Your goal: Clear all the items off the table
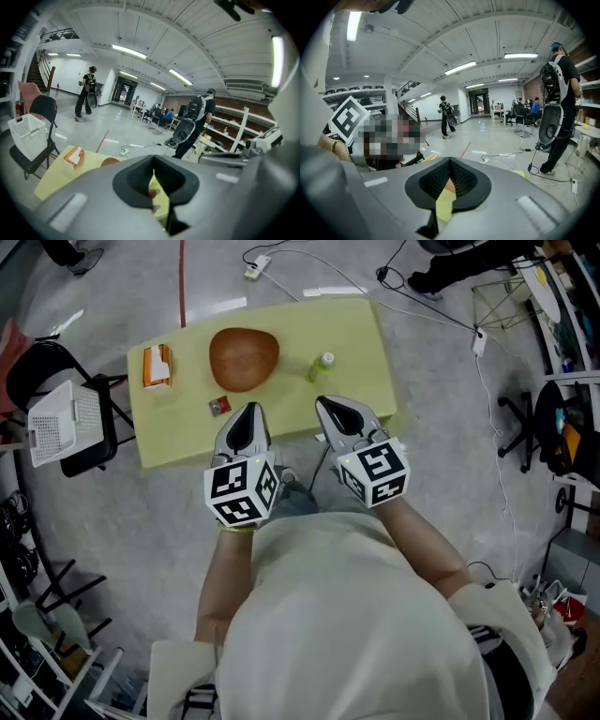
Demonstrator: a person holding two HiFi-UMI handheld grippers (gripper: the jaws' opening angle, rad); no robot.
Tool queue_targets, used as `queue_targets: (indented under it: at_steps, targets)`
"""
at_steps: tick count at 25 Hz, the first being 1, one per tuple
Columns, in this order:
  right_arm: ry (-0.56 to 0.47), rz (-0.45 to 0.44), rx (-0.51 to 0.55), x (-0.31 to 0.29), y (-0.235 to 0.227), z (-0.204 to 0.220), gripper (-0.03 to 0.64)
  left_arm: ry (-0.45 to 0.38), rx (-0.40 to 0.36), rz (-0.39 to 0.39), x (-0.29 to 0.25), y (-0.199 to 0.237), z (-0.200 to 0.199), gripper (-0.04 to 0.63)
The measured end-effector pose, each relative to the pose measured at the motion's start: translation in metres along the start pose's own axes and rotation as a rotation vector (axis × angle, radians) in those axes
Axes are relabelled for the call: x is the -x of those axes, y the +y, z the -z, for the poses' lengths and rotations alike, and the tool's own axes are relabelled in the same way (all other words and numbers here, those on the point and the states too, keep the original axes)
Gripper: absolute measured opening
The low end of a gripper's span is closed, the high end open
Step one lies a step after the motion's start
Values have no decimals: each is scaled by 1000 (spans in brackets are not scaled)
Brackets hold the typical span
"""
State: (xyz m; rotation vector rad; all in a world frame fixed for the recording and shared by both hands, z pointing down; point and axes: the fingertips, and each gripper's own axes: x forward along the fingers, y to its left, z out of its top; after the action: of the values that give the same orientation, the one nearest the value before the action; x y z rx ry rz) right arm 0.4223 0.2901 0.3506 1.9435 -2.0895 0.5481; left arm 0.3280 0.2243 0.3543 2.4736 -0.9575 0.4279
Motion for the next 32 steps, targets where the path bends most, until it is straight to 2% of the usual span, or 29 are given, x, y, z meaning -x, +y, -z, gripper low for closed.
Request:
queue_targets:
  at_steps: [11, 17, 27, 32]
  targets:
    - [37, 85, -38, -9, -47, 33, -3, 71, 7, 18, -39, -4, 30, 11]
    - [91, 48, -37, -30, -70, 62, -3, 75, 25, -27, -62, -2, 45, 11]
    - [140, 28, -72, -73, -109, 121, 5, 111, 61, -67, -108, 9, 94, 11]
    - [172, -4, -99, -97, -119, 159, 68, 133, 61, -71, -127, 17, 119, 11]
